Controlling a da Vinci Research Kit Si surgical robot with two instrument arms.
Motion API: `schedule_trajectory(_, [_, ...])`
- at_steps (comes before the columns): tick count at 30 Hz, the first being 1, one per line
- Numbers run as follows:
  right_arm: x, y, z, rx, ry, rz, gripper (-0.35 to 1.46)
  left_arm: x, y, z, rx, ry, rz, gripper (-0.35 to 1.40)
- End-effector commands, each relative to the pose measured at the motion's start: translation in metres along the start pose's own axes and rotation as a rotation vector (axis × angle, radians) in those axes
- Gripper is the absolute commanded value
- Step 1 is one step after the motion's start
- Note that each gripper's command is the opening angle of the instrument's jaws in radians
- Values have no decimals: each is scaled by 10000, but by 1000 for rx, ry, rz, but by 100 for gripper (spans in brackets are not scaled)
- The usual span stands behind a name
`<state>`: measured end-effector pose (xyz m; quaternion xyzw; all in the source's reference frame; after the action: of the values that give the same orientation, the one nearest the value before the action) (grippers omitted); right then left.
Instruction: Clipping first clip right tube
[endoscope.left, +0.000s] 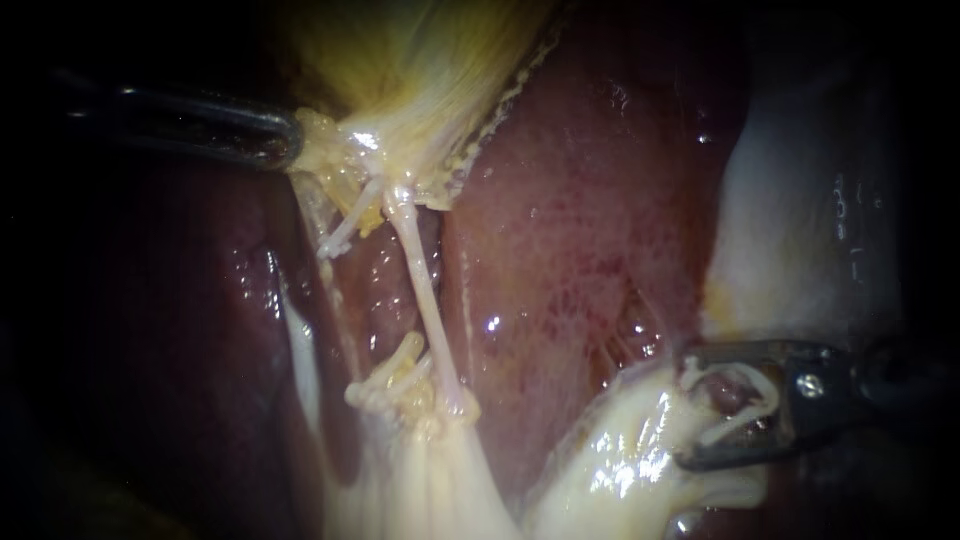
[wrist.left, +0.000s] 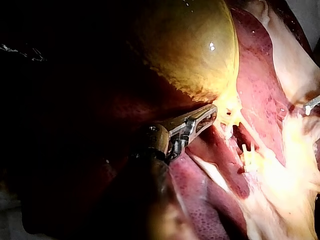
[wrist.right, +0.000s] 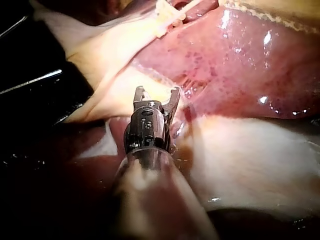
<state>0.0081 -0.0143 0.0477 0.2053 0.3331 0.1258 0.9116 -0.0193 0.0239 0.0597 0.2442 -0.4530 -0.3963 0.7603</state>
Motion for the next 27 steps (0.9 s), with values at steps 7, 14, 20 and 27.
schedule_trajectory(7, [19,8,24,34,114,78,50,1,0,1,-1,0,1,-35])
schedule_trajectory(14, [30,13,40,51,156,143,50,1,0,2,-2,-1,1,-35])
schedule_trajectory(20, [39,18,56,99,211,240,50,2,-1,3,-3,-1,1,-35])
schedule_trajectory(27, [50,24,75,171,267,328,50,3,-1,3,-3,-1,1,-35])
